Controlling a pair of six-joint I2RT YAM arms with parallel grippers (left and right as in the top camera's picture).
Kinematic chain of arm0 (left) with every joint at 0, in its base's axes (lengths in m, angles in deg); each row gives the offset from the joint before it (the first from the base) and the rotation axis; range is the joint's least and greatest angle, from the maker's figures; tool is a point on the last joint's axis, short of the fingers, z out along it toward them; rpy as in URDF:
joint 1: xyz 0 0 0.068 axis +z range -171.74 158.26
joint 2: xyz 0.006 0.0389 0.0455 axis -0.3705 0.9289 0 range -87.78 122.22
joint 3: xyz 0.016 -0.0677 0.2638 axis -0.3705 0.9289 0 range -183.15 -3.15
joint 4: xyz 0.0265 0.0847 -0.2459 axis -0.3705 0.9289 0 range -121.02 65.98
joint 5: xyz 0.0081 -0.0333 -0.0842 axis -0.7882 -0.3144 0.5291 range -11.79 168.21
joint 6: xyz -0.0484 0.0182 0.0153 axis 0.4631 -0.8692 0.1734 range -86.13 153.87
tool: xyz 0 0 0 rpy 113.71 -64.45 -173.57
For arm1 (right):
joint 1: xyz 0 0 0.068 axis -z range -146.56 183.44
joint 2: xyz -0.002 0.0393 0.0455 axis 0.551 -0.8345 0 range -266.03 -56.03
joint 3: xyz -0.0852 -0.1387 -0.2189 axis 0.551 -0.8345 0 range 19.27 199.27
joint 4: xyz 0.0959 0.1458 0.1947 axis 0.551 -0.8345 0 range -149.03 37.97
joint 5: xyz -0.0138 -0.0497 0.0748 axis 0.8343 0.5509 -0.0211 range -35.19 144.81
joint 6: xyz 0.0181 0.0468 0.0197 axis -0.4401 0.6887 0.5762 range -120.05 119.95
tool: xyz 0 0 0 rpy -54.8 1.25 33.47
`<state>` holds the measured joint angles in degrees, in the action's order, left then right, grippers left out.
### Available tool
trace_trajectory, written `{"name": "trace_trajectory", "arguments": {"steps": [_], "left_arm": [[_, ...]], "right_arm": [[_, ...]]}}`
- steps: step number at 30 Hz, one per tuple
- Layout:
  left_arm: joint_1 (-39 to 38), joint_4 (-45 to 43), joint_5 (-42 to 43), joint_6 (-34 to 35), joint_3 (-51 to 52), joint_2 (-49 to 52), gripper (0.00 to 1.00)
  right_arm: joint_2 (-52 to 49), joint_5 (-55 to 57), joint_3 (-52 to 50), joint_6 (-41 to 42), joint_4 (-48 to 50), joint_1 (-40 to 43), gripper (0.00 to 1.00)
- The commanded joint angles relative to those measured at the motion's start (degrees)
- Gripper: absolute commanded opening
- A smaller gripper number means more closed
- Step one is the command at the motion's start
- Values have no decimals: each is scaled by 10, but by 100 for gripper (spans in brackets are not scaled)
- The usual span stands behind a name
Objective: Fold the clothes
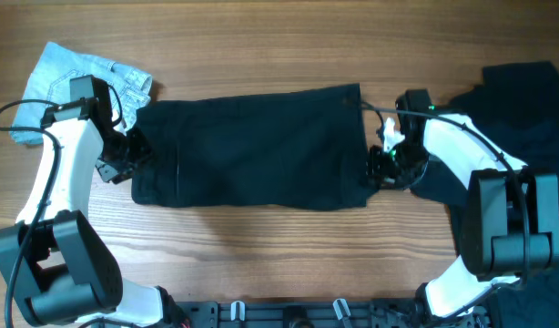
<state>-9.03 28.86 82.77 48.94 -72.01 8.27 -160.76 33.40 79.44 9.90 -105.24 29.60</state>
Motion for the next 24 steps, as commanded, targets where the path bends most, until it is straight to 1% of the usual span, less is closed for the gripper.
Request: {"name": "trace_trajectory", "arguments": {"steps": [1,2,3,4,5,6,7,9,10,11,12,13,14,16,17,18,19,20,22,24], "left_arm": [[2,-10,28,-14,-8,3,31],[2,-16,43,-14,-8,3,29],[2,-18,52,-14,-8,3,31],[2,-19,53,-14,-8,3,33],[2,-19,53,-14,-8,3,33],[-1,-21,59,-20,-8,3,27],[-11,-27,88,-47,-8,3,22],[-35,-34,97,-61,-8,3,18],[-49,-37,97,-73,-8,3,14],[-80,-46,75,-78,-6,4,12],[-89,-49,63,-78,-5,4,14],[-96,-52,56,-78,-5,4,16],[-97,-55,51,-78,-5,4,16],[-96,-61,31,-72,-5,4,17],[-96,-62,31,-72,-5,4,17],[-96,-62,31,-72,-5,4,17],[-96,-62,31,-72,-5,4,17],[-96,-62,31,-72,-5,4,17],[-96,-65,31,-71,-5,4,18],[-96,-65,31,-71,-5,4,18]], "right_arm": [[2,-96,-8,-60,0,-2,15],[8,-95,-8,-69,-7,-2,23],[8,-79,-8,-66,-15,-2,44],[8,-54,-8,-46,-24,-1,46],[12,-39,-8,-33,-28,3,45],[28,-44,-7,-28,-8,13,45],[53,-57,0,-24,2,26,45],[110,-89,13,-21,2,46,45],[151,-88,13,-5,1,55,45],[210,-38,13,69,-31,61,42],[219,-12,12,104,-65,61,36],[219,-5,10,113,-90,61,33],[217,-5,0,115,-107,61,32],[217,-13,-60,150,-108,61,23],[217,-32,-101,149,-94,61,20],[217,-51,-133,140,-75,60,20],[217,-67,-161,141,-53,59,22],[217,-88,-197,145,-7,55,26],[217,-91,-233,171,74,48,28],[217,-90,-248,177,117,48,29]]}}
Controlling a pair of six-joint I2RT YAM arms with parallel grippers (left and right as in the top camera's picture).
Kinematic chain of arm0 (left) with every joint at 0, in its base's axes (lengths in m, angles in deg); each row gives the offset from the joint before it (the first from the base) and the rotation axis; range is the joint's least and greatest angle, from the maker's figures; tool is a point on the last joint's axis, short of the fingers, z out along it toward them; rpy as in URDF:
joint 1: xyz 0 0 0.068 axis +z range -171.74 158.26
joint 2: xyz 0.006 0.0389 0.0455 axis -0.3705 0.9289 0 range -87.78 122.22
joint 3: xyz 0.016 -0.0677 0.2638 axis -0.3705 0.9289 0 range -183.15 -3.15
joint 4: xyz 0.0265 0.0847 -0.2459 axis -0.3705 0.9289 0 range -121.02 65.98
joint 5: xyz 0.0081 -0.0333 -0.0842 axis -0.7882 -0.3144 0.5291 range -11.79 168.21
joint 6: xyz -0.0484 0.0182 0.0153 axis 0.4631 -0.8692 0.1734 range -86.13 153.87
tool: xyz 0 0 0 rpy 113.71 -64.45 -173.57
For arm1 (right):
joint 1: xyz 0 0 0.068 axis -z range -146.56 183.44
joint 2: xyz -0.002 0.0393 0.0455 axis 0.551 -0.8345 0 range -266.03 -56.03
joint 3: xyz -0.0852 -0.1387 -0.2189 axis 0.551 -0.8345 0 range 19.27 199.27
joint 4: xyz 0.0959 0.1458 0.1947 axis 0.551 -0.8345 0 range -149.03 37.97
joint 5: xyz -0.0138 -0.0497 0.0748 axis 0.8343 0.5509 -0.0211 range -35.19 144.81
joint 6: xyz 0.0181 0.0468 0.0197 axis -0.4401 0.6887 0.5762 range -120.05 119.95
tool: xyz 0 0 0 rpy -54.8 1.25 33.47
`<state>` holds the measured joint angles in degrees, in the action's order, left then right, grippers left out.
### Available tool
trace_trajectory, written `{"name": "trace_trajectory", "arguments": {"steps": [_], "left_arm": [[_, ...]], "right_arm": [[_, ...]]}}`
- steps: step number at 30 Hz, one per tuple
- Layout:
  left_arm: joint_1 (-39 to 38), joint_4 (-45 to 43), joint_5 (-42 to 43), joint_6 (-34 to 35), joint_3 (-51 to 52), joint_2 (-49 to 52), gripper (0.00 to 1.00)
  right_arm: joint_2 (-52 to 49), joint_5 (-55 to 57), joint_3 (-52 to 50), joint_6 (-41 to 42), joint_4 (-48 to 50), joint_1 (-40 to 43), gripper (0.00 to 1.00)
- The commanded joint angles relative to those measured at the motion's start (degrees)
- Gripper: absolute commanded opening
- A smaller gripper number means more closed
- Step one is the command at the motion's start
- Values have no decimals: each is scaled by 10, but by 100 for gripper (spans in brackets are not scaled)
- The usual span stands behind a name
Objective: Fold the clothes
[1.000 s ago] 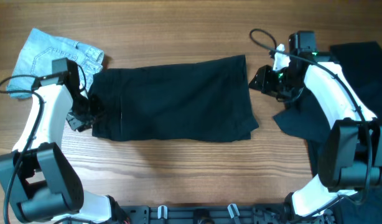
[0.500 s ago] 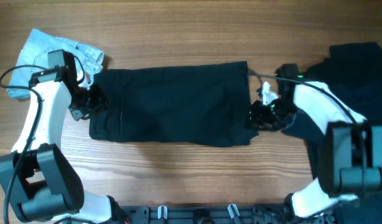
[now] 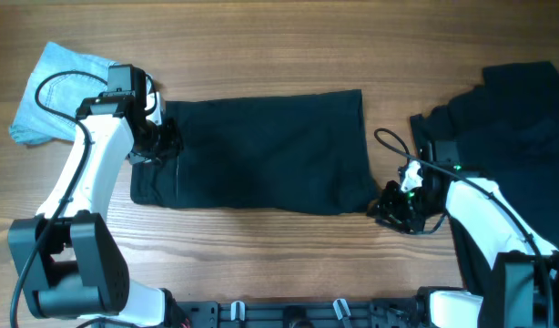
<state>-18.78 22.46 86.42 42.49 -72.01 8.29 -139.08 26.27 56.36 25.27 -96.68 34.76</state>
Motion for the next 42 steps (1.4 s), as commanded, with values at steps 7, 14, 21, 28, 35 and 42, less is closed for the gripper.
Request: {"name": "trace_trajectory", "arguments": {"steps": [7,14,21,28,35,42], "left_arm": [[1,-1,-6,-5,-5,4,21],[2,3,-6,0,-5,4,23],[4,53,-35,8,-5,4,40],[50,-50,-73,20,-5,16,61],[51,-146,24,-10,-5,128,40],[85,-183,-47,30,-5,136,4]], "right_arm": [[-67,-31,-27,33,123,-6,39],[-93,-42,-23,4,124,-7,10],[-69,172,112,15,-66,-6,4],[-69,176,117,17,-70,-6,4],[-69,183,117,16,-69,-6,4],[-69,266,117,31,-98,29,4]]}}
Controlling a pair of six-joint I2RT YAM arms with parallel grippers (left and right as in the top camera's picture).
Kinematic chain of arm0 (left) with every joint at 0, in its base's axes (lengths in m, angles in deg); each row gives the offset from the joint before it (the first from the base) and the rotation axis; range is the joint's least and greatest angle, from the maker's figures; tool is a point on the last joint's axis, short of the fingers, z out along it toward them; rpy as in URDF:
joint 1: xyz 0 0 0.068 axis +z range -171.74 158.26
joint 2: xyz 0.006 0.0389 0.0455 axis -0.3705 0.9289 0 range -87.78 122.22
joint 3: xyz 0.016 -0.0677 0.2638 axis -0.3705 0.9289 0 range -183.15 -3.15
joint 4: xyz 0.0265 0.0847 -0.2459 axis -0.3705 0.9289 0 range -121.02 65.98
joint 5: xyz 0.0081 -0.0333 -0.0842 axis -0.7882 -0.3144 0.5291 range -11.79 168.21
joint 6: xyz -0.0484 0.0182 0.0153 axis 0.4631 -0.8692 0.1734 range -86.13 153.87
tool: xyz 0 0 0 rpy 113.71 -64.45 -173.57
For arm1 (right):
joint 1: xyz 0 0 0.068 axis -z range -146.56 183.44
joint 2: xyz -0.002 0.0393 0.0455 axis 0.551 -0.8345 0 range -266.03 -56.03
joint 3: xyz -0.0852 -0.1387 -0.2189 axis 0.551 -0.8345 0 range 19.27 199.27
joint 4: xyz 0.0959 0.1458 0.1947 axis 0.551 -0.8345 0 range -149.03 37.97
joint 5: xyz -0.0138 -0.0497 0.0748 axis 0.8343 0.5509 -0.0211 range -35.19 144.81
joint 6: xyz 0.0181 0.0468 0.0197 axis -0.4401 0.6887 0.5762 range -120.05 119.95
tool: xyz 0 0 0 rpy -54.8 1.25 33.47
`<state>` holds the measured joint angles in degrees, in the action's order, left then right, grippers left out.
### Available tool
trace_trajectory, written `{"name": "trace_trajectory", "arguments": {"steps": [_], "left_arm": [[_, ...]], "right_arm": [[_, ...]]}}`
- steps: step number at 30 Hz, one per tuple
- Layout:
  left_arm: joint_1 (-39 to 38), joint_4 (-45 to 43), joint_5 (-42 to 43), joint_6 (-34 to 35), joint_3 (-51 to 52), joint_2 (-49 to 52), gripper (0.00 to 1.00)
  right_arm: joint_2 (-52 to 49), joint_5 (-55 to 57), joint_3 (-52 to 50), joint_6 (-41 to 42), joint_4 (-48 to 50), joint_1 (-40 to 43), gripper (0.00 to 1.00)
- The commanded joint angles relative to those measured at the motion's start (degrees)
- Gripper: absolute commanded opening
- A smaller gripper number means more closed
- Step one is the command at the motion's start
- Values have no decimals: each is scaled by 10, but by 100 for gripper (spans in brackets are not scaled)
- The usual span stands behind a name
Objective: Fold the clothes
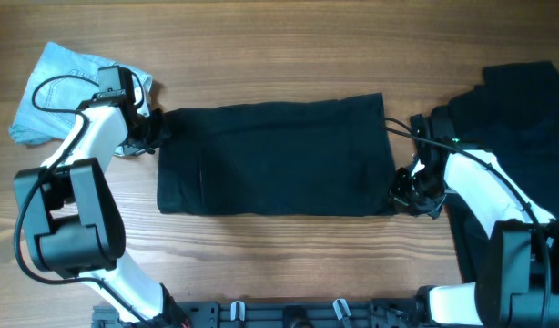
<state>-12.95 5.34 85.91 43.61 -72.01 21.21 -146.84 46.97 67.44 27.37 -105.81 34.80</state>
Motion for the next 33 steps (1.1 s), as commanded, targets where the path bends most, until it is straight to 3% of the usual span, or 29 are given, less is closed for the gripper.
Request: {"name": "trace_trajectory", "arguments": {"steps": [1,3,4,5,10,17,19,20,21,23,27,31,32,33], "left_arm": [[38,-11,-47,28,-5,7,4],[49,-10,-46,27,-5,7,4],[49,-10,-45,27,-5,7,5],[48,-11,-34,27,-5,7,13],[48,-5,48,27,-7,4,36],[47,57,87,10,-52,-10,38],[38,69,88,10,-53,-14,39],[31,80,88,9,-53,-14,38],[23,90,88,9,-53,-14,39],[12,106,88,9,-53,-14,39],[10,155,85,-6,-54,-24,39],[10,159,83,-6,-54,-48,45],[10,162,83,-6,-54,-51,48],[10,169,83,-6,-54,-54,51]], "right_arm": [[9,59,6,7,-6,44,4],[9,25,6,-55,10,55,6],[9,-1,6,-83,17,55,19],[9,-4,6,-86,21,55,28],[42,-91,36,-141,36,55,33],[78,-150,59,-139,24,50,73],[51,-147,52,-137,19,42,74],[40,-148,47,-137,23,37,72],[24,-169,46,-143,30,30,56],[28,-208,49,-174,49,27,8],[88,-19,73,-63,-79,46,4],[96,16,66,-9,-113,47,6],[96,46,66,14,-111,47,51],[96,60,66,26,-93,50,76]]}}
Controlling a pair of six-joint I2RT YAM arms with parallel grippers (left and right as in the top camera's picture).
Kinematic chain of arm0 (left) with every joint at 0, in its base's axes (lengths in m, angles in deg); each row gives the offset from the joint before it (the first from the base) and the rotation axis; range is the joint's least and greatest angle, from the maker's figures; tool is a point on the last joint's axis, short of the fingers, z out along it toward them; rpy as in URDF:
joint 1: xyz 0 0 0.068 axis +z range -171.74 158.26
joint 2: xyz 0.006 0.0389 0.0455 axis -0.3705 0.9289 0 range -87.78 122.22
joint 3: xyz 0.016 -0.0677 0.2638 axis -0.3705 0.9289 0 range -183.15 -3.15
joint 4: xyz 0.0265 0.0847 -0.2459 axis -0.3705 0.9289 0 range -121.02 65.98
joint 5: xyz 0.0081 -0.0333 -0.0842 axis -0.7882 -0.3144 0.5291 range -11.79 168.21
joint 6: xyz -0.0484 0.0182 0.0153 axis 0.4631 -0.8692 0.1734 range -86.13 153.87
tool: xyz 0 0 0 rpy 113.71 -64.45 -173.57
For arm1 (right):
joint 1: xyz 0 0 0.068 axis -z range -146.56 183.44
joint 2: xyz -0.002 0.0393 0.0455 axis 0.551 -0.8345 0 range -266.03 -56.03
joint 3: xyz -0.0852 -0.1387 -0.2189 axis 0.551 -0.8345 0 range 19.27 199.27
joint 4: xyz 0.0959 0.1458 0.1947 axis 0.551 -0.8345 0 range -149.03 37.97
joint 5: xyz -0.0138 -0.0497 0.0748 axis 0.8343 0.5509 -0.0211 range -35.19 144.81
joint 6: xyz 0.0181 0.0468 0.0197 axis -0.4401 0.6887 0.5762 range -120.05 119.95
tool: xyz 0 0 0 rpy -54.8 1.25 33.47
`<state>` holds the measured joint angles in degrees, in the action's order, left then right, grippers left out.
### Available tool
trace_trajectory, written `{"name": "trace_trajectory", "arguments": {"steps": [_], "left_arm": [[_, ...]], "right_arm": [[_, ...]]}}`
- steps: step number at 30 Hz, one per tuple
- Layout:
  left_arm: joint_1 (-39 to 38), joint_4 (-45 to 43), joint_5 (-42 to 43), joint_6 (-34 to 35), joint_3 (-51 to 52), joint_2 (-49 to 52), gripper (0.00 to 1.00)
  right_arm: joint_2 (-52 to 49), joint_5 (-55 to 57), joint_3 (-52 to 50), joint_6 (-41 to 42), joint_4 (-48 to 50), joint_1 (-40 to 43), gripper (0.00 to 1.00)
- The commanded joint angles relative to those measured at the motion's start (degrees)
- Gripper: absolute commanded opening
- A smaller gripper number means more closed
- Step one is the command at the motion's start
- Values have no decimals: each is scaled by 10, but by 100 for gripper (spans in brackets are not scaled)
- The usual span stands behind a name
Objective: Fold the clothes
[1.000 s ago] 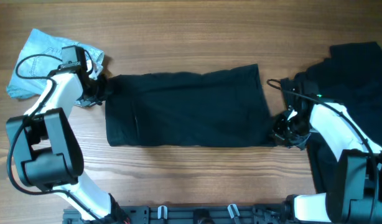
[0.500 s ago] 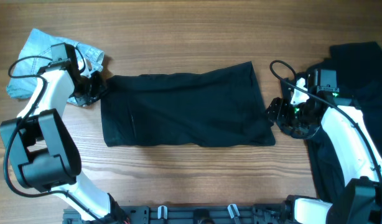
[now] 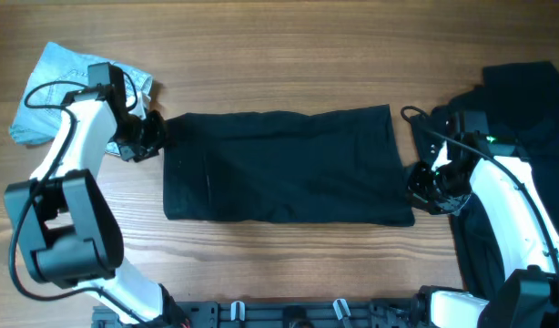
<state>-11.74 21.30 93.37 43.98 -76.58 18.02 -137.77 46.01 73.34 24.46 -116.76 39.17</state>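
Observation:
A black garment (image 3: 279,164) lies flat as a wide rectangle across the middle of the table. My left gripper (image 3: 152,137) is at its upper left corner, shut on the cloth, which is drawn out into a small point toward the fingers. My right gripper (image 3: 418,191) is at the lower right corner and seems shut on that corner; the fingers are dark and partly hidden against the cloth.
A crumpled light blue denim piece (image 3: 56,82) lies at the far left behind the left arm. A pile of dark clothes (image 3: 525,118) fills the right edge, under and behind the right arm. Bare wooden table (image 3: 279,264) runs along the front.
The black garment has shifted a little to the right and is stretched wider, its right edge now farther right. My right gripper has moved right with the lower right corner. The left gripper has hardly moved.
At first both grippers were at the garment's two short ends, left low, right at mid height. Then the left was at the upper left corner and the right at the lower right corner. The garment then lay farther right, and now farther still and flatter.

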Motion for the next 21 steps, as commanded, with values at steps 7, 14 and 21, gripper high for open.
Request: {"name": "trace_trajectory", "arguments": {"steps": [7,14,21], "left_arm": [[-6,45,12,-24,-8,-24,29],[-45,59,-52,-33,-7,-23,64],[-22,-14,50,-71,12,35,100]], "right_arm": [[-62,-208,8,-50,391,-31,36],[-299,-95,9,71,505,-35,13],[-300,-148,34,61,494,-19,18]]}}
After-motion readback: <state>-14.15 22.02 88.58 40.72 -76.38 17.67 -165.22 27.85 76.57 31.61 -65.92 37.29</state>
